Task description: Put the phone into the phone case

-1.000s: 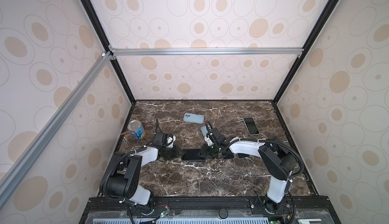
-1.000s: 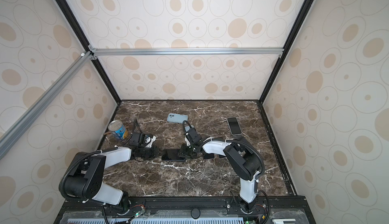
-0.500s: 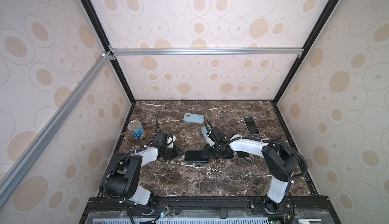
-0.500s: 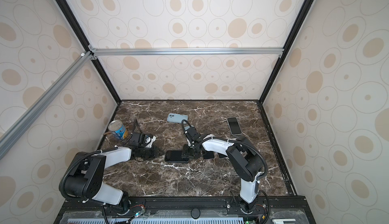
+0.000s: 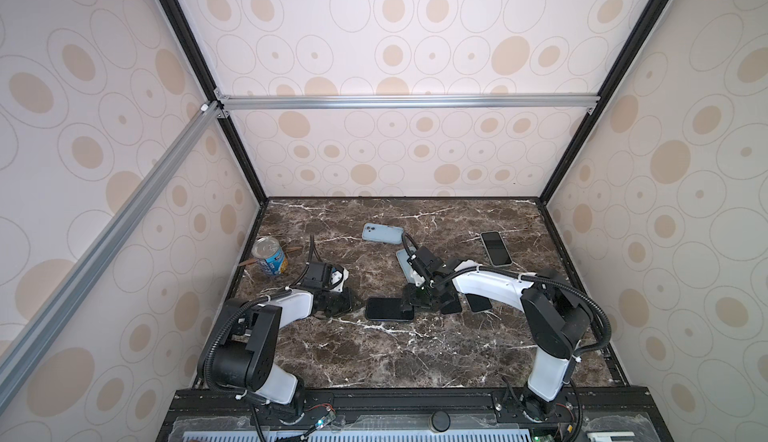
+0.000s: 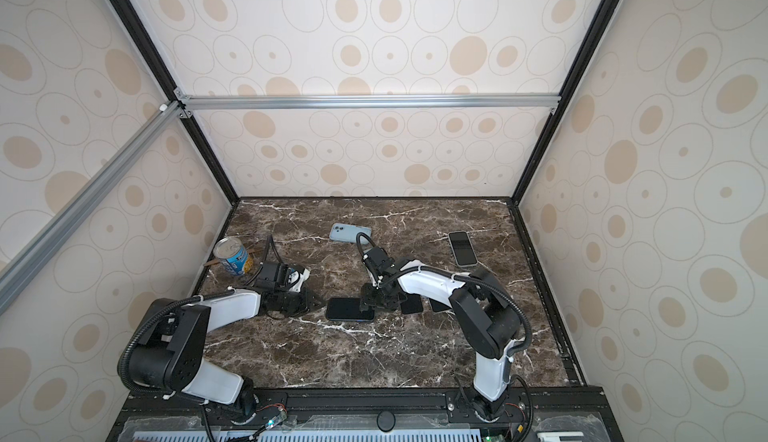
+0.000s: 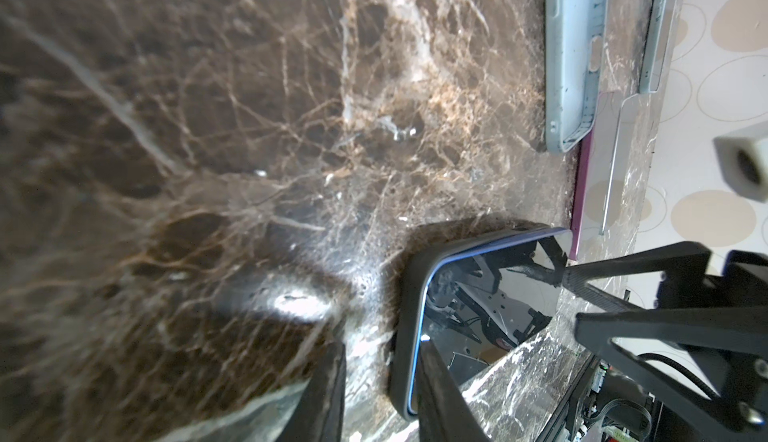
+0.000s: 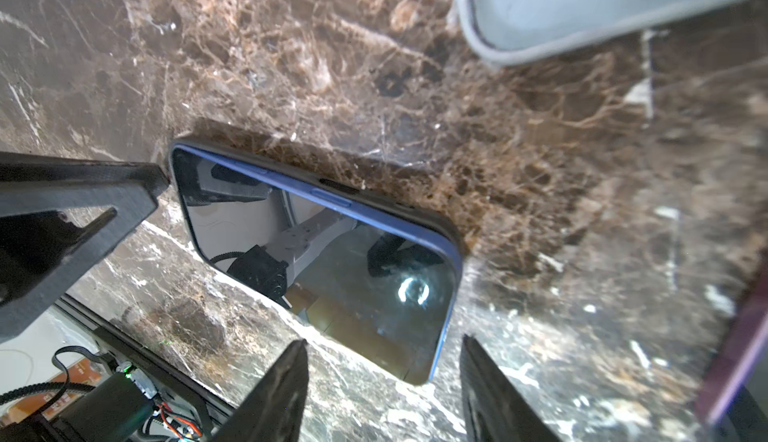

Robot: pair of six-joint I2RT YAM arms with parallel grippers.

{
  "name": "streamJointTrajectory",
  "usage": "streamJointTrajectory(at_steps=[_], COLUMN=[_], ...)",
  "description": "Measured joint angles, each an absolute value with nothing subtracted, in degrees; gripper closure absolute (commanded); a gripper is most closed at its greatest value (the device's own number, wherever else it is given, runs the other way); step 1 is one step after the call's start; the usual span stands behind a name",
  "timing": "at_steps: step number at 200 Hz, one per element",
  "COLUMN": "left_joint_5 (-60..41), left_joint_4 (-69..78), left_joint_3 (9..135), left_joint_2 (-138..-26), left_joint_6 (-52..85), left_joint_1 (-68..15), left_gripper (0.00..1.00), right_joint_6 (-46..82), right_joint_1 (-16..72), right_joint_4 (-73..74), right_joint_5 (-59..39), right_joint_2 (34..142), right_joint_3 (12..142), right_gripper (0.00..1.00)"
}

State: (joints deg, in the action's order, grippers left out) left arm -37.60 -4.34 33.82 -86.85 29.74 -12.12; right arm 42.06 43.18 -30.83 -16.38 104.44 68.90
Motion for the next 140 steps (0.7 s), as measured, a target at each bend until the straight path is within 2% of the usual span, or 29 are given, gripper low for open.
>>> streamJointTrajectory(at_steps=[48,75,105,140], left_joint_5=[-37.41,-37.41,-38.09,-38.11], left_joint_4=[-5.21,-5.13,-4.84,-4.75], left_joint_3=[34.89,35.51,35.94,35.97], left_joint_2=[-87.61,-88.73,-89.71,-89.76], left_joint_6=[29.76,30.06,30.20,30.20], left_joint_1=[-14.55,-15.81,-16.34,-16.49], left_gripper=[0.70,0.80,0.80,0.81], right_joint_6=[40.91,40.86,41.06,41.08], right_joint_1=[43.18,43.16,43.18,43.18], right_joint_4=[-31.99,-31.70,-31.38,-30.83], right_joint_5=[-14.94,-14.98,-15.35,-15.88], right_joint_2=[103.66,103.66,103.66,103.66], right_joint_3=[68.86,68.64,68.20,67.00], right_gripper=[0.50,0.56,0.63,0.67])
